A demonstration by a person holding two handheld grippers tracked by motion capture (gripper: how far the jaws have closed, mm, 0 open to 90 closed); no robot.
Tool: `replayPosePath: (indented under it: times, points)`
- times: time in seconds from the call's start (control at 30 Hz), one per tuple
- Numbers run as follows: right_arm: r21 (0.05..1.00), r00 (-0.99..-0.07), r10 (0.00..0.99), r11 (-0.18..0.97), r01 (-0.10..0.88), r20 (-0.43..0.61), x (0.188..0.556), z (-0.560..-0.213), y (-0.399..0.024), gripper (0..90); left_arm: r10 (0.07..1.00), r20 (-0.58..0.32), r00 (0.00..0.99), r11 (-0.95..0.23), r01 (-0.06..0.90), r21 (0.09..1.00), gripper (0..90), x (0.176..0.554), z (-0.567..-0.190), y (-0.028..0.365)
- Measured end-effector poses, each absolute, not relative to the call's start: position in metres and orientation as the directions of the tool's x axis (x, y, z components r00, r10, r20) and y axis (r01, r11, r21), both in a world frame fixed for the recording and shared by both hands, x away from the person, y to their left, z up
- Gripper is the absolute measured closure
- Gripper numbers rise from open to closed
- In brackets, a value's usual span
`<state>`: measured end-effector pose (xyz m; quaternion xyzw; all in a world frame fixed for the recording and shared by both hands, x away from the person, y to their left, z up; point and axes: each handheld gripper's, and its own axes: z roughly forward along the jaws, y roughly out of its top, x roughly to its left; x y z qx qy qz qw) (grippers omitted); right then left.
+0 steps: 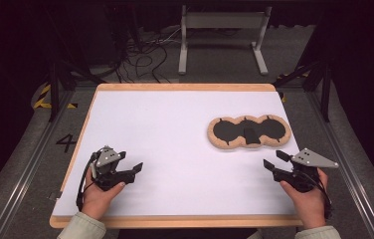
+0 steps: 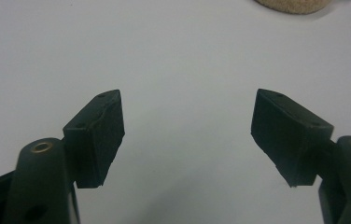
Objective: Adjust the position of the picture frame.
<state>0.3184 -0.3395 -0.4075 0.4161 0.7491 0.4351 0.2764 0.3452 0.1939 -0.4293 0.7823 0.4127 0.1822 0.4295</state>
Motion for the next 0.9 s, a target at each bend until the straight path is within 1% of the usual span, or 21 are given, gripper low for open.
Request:
replayPosePath:
  times: [0.2,0.37,0.57,0.63,0.7,0.8,0.9]
  points:
    - [0.883,-0.517,0.855,0.273,0.383,-0.039,0.319,-0.408,-0.339,44.6,0.81,-0.081,0.581,-0.27,0.492,0.828,26.6,0.346,-0.429,0.195]
    - [0.884,-0.516,0.856,0.269,0.382,-0.038,0.321,-0.405,-0.339,46.4,0.808,-0.068,0.585,-0.283,0.487,0.827,26.6,0.347,-0.43,0.194]
    - [0.885,-0.534,0.844,0.288,0.366,-0.053,0.329,-0.389,-0.339,49.8,0.81,-0.072,0.582,-0.281,0.494,0.823,26.6,0.347,-0.43,0.192]
    - [0.878,-0.533,0.845,0.291,0.38,-0.049,0.333,-0.384,-0.341,51.0,0.808,-0.065,0.586,-0.29,0.49,0.822,26.6,0.347,-0.43,0.192]
    - [0.867,-0.533,0.846,0.282,0.41,-0.023,0.339,-0.382,-0.343,52.0,0.809,-0.06,0.585,-0.292,0.489,0.822,26.6,0.347,-0.43,0.191]
    - [0.855,-0.513,0.859,0.265,0.446,0.001,0.347,-0.382,-0.346,53.7,0.809,-0.06,0.584,-0.293,0.49,0.821,26.5,0.347,-0.431,0.191]
    - [0.846,-0.489,0.872,0.249,0.472,0.016,0.358,-0.378,-0.349,53.1,0.807,-0.055,0.588,-0.299,0.488,0.82,26.5,0.347,-0.431,0.19]
